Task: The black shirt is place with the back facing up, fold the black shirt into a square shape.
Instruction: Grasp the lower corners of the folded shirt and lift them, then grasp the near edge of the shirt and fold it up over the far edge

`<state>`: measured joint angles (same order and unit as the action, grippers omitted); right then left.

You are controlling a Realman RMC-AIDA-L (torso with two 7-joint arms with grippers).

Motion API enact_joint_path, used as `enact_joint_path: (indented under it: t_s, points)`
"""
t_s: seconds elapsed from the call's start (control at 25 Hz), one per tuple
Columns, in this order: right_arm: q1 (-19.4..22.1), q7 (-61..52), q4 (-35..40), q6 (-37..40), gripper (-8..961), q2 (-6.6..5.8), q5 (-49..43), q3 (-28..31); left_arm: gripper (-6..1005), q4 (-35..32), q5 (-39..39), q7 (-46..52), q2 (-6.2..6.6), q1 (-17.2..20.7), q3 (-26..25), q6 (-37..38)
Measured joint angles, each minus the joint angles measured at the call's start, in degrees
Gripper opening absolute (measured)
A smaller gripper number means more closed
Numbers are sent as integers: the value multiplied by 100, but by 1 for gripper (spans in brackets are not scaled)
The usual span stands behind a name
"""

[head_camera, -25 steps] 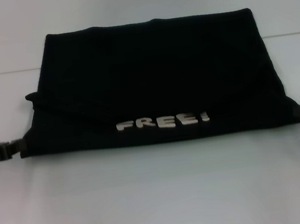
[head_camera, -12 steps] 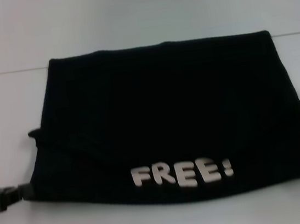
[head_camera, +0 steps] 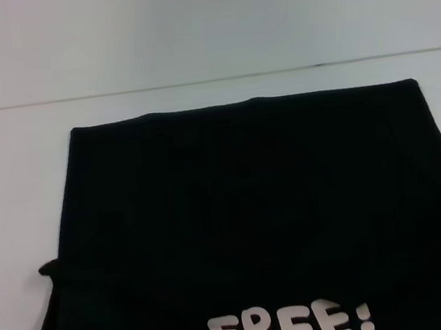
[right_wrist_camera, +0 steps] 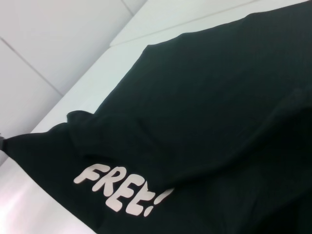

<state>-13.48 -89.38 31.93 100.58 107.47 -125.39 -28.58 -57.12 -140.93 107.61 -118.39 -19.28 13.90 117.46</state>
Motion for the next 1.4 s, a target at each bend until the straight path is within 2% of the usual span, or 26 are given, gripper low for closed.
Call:
enact_joint_path:
  t_s: [0.16, 0.36, 0.48, 0.6, 0.76, 0.88, 1.0, 1.16, 1.2, 1.24, 1.28, 1.4]
  points:
    - [48, 103, 4, 226, 20, 1, -224, 369, 2, 42, -134, 18, -16, 20, -3, 37]
    - [-172, 28, 178, 324, 21, -30, -246, 688, 2, 213, -95, 94, 55, -274, -24, -116]
    - [-533, -105, 204, 293, 21, -70, -249, 879, 2, 407, -86, 157, 187, -670, -87, -341]
    - [-873, -222, 205, 207, 21, -108, -248, 925, 2, 671, -84, 276, 373, -1102, -91, -727]
    - [-1353, -339, 207, -56, 22, -138, -212, 1053, 2, 1143, -117, 460, 663, -1729, -42, -1613]
    - [-1679, -466, 201, -578, 22, -111, -210, 1194, 2, 1361, -136, 537, 763, -2058, 46, -2301]
    - [-1956, -528, 95, -1204, 22, -43, -209, 1193, 2, 1460, -118, 661, 761, -2316, 243, -3128]
    - [-2224, -536, -137, -2144, 23, 108, -252, 1064, 2, 1844, -100, 702, 720, -2561, 462, -4265]
    - [-2324, -537, -291, -2698, 23, 184, -258, 964, 2, 1919, -99, 702, 708, -2593, 513, -4479]
    - [-2373, -537, -378, -2958, 23, 211, -256, 917, 2, 1970, -97, 703, 691, -2619, 569, -4641]
    - [-2373, -537, -378, -2958, 23, 211, -256, 917, 2, 2023, -93, 703, 657, -2650, 654, -4875]
    - [-2561, -537, -668, -3791, 23, 286, -250, 810, 2, 2069, -90, 705, 531, -2705, 851, -5352]
